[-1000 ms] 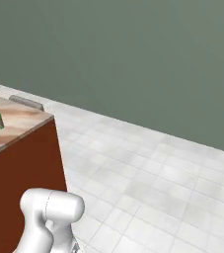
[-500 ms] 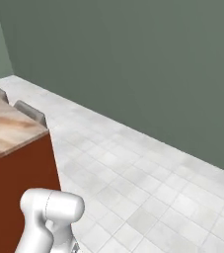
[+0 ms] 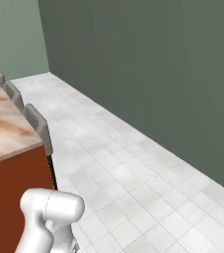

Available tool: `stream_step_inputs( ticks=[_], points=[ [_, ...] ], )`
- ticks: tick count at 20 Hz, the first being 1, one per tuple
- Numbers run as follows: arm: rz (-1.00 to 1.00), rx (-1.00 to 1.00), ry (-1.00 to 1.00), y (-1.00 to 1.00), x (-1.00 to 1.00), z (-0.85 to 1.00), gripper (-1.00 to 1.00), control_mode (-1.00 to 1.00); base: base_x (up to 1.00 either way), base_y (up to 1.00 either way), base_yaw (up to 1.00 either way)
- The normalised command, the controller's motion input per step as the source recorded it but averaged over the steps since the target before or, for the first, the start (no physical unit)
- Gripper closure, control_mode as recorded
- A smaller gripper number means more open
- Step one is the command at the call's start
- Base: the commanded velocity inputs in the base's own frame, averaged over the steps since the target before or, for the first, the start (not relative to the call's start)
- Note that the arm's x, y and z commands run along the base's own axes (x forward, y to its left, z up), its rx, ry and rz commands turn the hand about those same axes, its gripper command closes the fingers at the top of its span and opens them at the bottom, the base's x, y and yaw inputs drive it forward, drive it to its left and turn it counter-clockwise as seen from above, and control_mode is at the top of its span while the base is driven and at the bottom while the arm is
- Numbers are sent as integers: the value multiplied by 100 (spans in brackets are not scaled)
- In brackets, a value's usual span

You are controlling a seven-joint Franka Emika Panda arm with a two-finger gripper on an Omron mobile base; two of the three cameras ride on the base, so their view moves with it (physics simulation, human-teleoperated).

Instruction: Get the candle and the beer from the cabinet and move them to the dining counter.

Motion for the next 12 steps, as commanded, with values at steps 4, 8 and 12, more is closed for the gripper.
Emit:
stream_step_inputs(
  ticks=[4, 8, 12],
  points=[
    [0, 0, 0, 0, 0, 0, 100, 100, 58, -24, 40],
    [0, 0, 0, 0, 0, 0, 100, 100, 57, -12, 38],
    [0, 0, 0, 0, 0, 0, 100, 100, 57, -1, 36]
  ],
)
